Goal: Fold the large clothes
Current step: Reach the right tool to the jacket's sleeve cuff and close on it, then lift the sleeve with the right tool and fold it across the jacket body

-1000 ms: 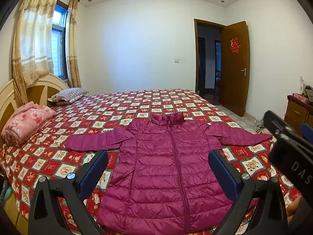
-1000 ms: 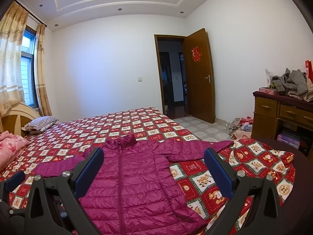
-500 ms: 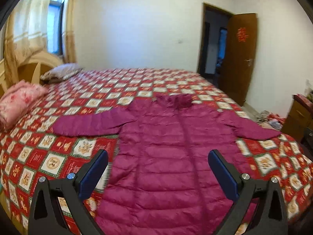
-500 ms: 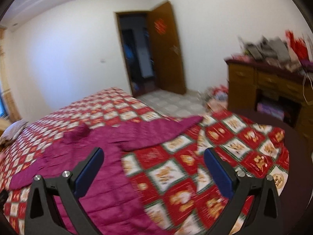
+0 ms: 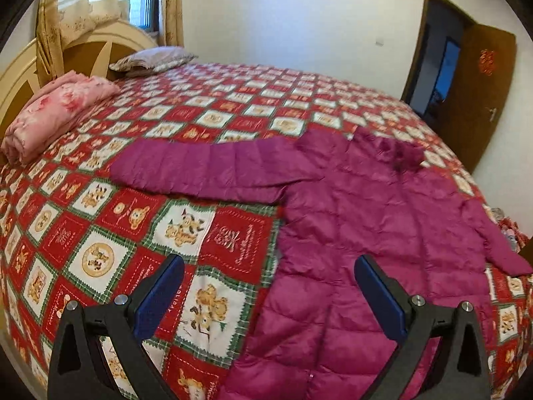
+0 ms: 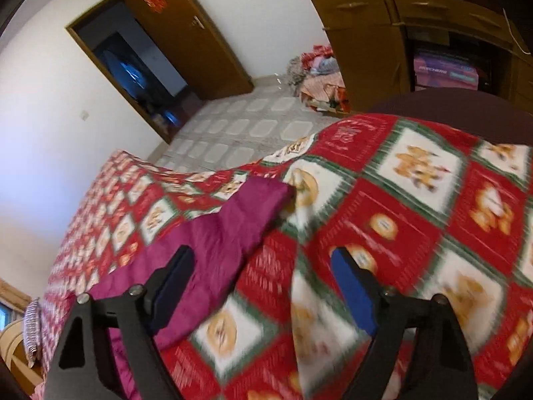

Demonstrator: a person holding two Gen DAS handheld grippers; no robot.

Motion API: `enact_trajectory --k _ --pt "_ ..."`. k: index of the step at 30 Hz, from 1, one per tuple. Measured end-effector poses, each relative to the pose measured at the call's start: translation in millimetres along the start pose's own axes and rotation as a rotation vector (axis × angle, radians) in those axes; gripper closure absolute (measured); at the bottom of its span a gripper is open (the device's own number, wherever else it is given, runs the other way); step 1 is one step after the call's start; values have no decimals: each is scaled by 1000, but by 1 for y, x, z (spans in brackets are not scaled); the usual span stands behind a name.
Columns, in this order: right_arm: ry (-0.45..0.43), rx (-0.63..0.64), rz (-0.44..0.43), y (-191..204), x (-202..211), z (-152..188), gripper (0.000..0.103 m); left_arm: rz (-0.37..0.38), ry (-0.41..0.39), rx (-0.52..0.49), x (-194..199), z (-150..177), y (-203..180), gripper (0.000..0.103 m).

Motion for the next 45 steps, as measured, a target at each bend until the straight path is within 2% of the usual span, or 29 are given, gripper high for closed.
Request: enact_trajectory --k 2,4,5,6,7,8,12,14,16,19,22,26,30,33,36,41,42,43,44,45 --pt "20 2 32 1 -20 -2 26 -3 9 11 -9 1 2 1" --pt "43 13 52 1 -39 -4 41 -14 12 10 -15 -1 1 1" --pt "53 26 68 1 -47 -5 43 -27 10 5 -19 -3 1 1" --pt "42 61 104 4 -48 -3 52 -37 8 1 -24 -5 0 1" --pt "32 89 122 5 -52 -7 75 -47 6 -5 -28 -6 0 1" --pt "45 115 133 7 -54 -5 87 -59 6 -13 -32 -8 -1 1" --pt "51 146 124 8 -47 -7 93 -73 16 -33 -46 -13 -2 1" --pt "33 166 87 19 -39 -11 94 -60 13 -30 -48 -14 -1 1" --pt "4 221 23 46 -22 -12 94 -49 3 -25 -48 -14 0 1" --pt "-33 345 -86 108 15 0 94 -41 -2 -23 -47 -13 3 1" --pt "-42 462 -220 176 48 28 94 -34 -6 -8 -44 -12 9 1" --pt "-11 610 -389 261 79 93 94 -24 -22 18 -34 -12 23 1" --pt "86 722 -531 325 88 170 94 -34 -47 36 -26 -14 40 1" --pt "120 833 -582 358 88 235 94 -41 -68 49 -21 -16 53 1" --pt "203 884 -622 381 73 296 94 -49 -81 44 -18 -16 62 1" --pt "319 969 -648 402 46 368 94 -59 -92 29 -18 -13 71 1" --pt "349 985 -650 402 41 383 87 -62 -90 29 -19 -13 72 1" --pt "379 992 -653 404 44 388 70 -59 -86 29 -21 -13 72 1" --pt "420 992 -671 403 45 393 59 -53 -84 28 -22 -14 71 1" --pt "433 981 -711 405 52 392 43 -49 -85 25 -23 -14 69 1"
Point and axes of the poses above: each gripper's, at about its wrist camera, not at the fingertips, and x roughly against the way its jaws point, y to its left, z to its underside, the point moved 5 cm from there along -x, roughly the way its jaws point, and after that the axes turned 6 degrees about -z, right-handed, at the moved point
